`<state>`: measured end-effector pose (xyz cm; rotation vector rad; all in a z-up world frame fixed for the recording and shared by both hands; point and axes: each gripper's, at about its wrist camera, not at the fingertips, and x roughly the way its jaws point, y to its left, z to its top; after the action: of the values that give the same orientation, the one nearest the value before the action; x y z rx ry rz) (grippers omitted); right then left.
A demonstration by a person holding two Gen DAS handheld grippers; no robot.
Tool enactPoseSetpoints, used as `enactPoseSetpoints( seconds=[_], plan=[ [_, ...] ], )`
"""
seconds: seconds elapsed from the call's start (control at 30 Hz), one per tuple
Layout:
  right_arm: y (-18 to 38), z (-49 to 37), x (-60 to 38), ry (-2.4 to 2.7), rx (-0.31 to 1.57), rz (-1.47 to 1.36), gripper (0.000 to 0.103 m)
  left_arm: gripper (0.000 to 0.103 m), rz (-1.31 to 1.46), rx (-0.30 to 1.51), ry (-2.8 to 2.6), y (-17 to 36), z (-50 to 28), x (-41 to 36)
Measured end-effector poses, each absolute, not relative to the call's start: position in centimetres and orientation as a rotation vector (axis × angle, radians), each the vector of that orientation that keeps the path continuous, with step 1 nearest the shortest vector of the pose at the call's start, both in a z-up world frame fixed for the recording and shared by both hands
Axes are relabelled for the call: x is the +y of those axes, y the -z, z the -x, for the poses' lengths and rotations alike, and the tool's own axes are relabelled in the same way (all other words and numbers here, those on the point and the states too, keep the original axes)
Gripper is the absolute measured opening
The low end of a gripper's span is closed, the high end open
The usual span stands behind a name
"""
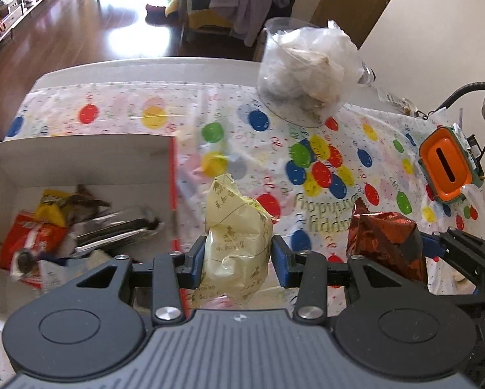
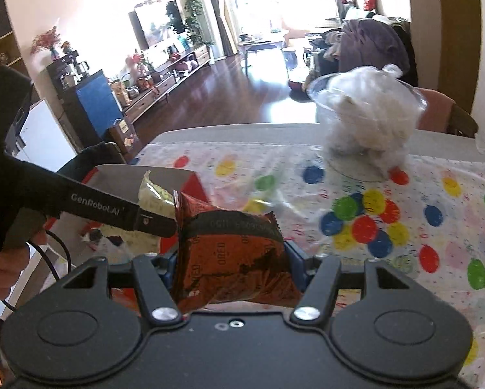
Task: Organize snacks
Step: 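Carry the cream paper packet and red foil bag over the box with both tools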
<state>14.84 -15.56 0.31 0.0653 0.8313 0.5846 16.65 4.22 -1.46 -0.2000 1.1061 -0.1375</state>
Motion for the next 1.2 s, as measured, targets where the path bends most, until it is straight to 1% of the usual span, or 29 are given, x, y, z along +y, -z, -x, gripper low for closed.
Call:
enactPoseSetpoints(
  seconds=[0.17,0.33,0.7,0.97,1.2],
  plan=[
    [-0.9,-14.3,-11.8,-0.621,0.822,-0.045,0.062,0.041,0.209,1.077,0.119,0.1,-15.4,8.1],
    [-1.0,-14.0,-7.5,-0.651,0.819,-0.020,0.062,0.041,0.213,1.063,0.076,-0.1,-14.3,12.3],
    [0.8,-14.4,1.7,-0.693,0.836,0.104,0.062,0.041,0.200,1.092,-0.014,2.2,-14.1,20.4],
    [3.7,-15.3,7.0,-0.683,0.856,0.233,0.062,0.041,0.157,1.119,-0.018,5.0,-15.4,22.9],
    [6.2,-16.8,9.6,-0.667,0.910,0.305,0.062,0.041,0.143,1.157,0.016,6.8,-17.1,23.0]
  ],
)
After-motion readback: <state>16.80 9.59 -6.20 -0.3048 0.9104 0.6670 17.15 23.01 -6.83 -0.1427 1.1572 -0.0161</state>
